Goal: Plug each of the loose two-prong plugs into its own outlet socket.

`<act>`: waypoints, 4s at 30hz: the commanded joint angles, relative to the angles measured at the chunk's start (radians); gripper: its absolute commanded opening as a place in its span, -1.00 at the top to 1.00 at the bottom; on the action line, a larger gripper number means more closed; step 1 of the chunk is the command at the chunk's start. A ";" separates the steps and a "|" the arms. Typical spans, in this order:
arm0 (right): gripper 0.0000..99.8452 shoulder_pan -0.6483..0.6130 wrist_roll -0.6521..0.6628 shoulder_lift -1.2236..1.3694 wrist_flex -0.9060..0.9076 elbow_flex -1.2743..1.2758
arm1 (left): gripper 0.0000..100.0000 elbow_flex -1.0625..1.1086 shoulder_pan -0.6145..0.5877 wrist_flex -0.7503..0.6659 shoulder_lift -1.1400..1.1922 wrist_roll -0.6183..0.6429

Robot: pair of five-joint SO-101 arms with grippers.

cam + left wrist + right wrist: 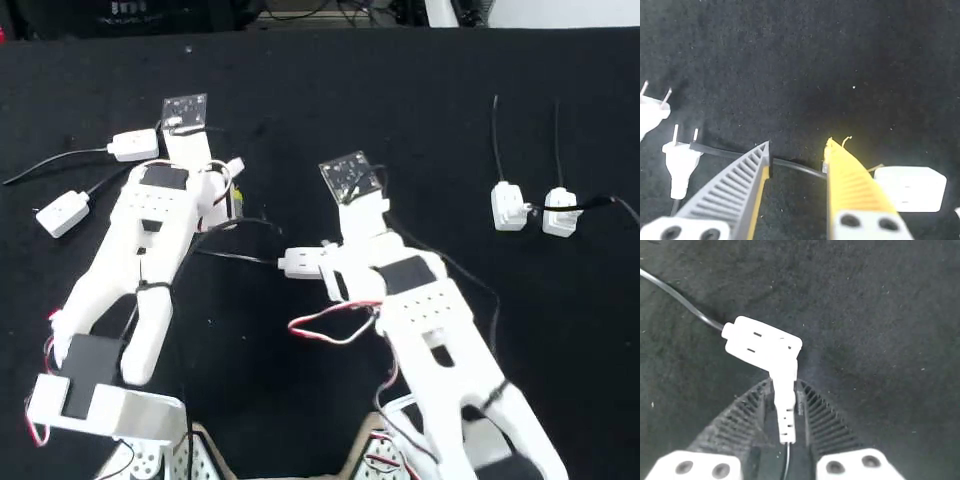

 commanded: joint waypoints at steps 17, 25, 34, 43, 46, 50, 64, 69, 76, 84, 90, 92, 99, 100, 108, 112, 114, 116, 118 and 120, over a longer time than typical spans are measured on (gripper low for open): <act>0.98 -0.318 0.161 -0.268 -0.253 0.259 | 0.65 0.432 -0.062 -0.176 -0.370 0.009; 0.98 -0.399 0.160 -0.415 -0.480 0.447 | 0.65 0.541 0.061 -0.186 -0.557 0.018; 0.98 -0.399 0.160 -0.501 -0.457 0.476 | 0.65 0.607 0.085 -0.187 -0.718 0.018; 0.98 -0.396 0.104 -0.503 -0.453 0.463 | 0.65 0.720 0.131 -0.334 -0.727 0.011; 0.98 -0.393 0.104 -0.503 -0.453 0.456 | 0.65 0.727 0.130 -0.333 -0.727 0.011; 0.98 -0.393 0.092 -0.504 -0.456 0.455 | 0.65 0.742 0.130 -0.341 -0.727 0.011; 0.98 -0.393 -0.025 -0.507 -0.460 0.433 | 0.65 0.743 0.130 -0.334 -0.727 0.011; 0.98 -0.391 -0.017 -0.618 -0.430 0.461 | 0.65 0.765 0.130 -0.341 -0.727 0.011; 0.98 -0.391 -0.015 -0.714 -0.410 0.509 | 0.65 0.759 0.130 -0.341 -0.727 0.012; 0.98 -0.376 -0.011 -0.714 -0.384 0.507 | 0.65 0.743 0.096 -0.339 -0.740 0.015; 0.98 -0.203 0.006 -0.713 -0.316 0.493 | 0.65 0.680 -0.088 -0.341 -0.738 0.018; 0.98 -0.196 0.008 -0.705 -0.232 0.449 | 0.65 0.679 -0.119 -0.341 -0.738 0.018; 0.98 -0.198 0.055 -0.414 -0.025 0.150 | 0.65 0.745 -0.125 -0.431 -0.726 0.052; 0.98 -0.198 0.058 -0.346 0.008 0.102 | 0.65 0.769 -0.125 -0.466 -0.724 0.054; 0.98 -0.196 0.064 0.073 0.299 -0.226 | 0.65 0.650 -0.085 -0.514 -0.476 0.038; 0.98 -0.195 0.064 0.160 0.315 -0.257 | 0.65 0.498 -0.025 -0.505 -0.201 -0.048; 0.98 -0.193 0.064 0.185 0.316 -0.257 | 0.65 0.437 -0.022 -0.493 -0.101 -0.044; 0.98 -0.163 0.064 0.205 0.311 -0.254 | 0.65 0.392 -0.022 -0.450 -0.060 -0.046; 0.98 -0.095 0.068 0.219 0.293 -0.260 | 0.65 0.378 -0.016 -0.420 -0.051 -0.046; 0.98 -0.028 0.109 0.234 0.269 -0.262 | 0.65 0.378 -0.013 -0.410 -0.049 -0.046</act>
